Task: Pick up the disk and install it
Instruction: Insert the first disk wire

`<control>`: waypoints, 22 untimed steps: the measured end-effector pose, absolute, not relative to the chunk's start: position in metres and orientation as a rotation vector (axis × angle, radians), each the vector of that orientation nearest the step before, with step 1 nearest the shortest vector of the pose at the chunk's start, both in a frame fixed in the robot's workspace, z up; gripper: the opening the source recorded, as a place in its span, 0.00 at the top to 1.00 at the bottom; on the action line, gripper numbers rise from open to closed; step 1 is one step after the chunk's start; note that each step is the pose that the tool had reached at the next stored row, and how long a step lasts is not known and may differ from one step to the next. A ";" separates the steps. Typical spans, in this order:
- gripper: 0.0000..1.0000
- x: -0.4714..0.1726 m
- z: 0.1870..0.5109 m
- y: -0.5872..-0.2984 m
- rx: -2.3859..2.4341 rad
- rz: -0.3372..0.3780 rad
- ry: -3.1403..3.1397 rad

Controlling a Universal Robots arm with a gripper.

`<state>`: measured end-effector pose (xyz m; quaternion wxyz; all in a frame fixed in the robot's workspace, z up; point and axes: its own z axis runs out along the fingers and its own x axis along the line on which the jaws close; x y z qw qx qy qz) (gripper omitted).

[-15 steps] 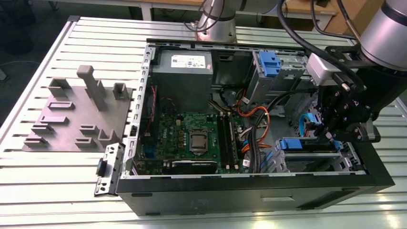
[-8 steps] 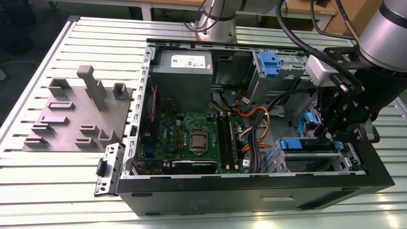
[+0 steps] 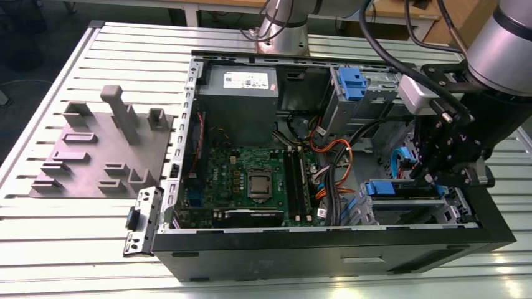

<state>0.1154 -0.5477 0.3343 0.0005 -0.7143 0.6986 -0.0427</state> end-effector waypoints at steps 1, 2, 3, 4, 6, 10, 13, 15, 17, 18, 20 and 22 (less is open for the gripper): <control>0.84 0.115 0.334 -0.548 -2.243 -0.135 2.193; 0.84 0.115 0.334 -0.548 -2.242 -0.135 2.193; 0.84 0.115 0.334 -0.548 -2.242 -0.136 2.193; 0.84 0.115 0.334 -0.548 -2.241 -0.137 2.192; 0.84 0.115 0.334 -0.549 -2.241 -0.138 2.191; 0.84 0.114 0.333 -0.550 -2.240 -0.139 2.190; 0.84 0.114 0.333 -0.550 -2.240 -0.140 2.191; 0.84 0.114 0.332 -0.550 -2.240 -0.140 2.191; 0.84 0.114 0.331 -0.550 -2.240 -0.139 2.190; 0.84 0.114 0.330 -0.550 -2.240 -0.139 2.190; 0.84 0.114 0.329 -0.550 -2.240 -0.139 2.190; 0.84 0.114 0.329 -0.550 -2.240 -0.139 2.191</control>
